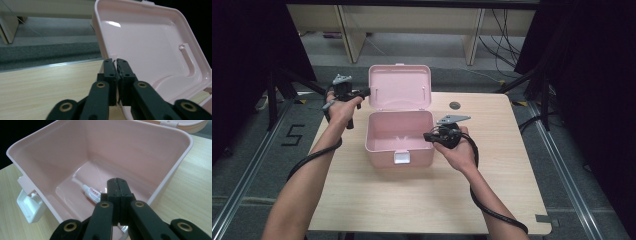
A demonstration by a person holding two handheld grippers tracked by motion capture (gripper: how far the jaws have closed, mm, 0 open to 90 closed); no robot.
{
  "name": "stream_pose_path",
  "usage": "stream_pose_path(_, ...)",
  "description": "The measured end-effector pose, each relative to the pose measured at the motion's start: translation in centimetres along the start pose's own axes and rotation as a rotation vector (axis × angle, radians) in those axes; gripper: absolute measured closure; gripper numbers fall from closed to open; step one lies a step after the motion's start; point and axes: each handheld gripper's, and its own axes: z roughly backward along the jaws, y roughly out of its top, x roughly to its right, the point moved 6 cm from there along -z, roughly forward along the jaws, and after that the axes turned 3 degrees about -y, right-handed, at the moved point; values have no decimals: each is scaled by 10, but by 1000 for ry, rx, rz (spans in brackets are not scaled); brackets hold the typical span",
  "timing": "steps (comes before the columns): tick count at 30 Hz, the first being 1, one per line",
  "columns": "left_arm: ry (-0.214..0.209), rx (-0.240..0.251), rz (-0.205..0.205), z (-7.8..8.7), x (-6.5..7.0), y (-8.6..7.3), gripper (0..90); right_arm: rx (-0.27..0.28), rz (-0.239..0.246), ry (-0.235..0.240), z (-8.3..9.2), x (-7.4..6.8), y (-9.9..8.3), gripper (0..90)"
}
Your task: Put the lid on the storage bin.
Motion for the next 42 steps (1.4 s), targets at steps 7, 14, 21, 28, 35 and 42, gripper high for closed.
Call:
stream_pose_path(7,42,-20,60,3,-5,9,900,6,11,0,-2,-1,2,900)
stream_pose_path(14,70,-115,103,-7,-8,2,703,-1,12,-10,-2,-1,2,900)
stream_pose_path(21,94,-217,126,-31,-9,-9,567,-17,15,-2,-2,-1,3,900)
stream_pose_path(28,116,-291,149,-50,-8,-12,609,-24,6,1,-1,-2,2,900)
stream_pose_path(35,155,-327,146,-62,-18,-9,650,-29,4,8,-1,-2,3,900)
stream_pose_path(42,174,-328,147,-70,-21,-8,653,-28,7,10,-1,-2,3,900)
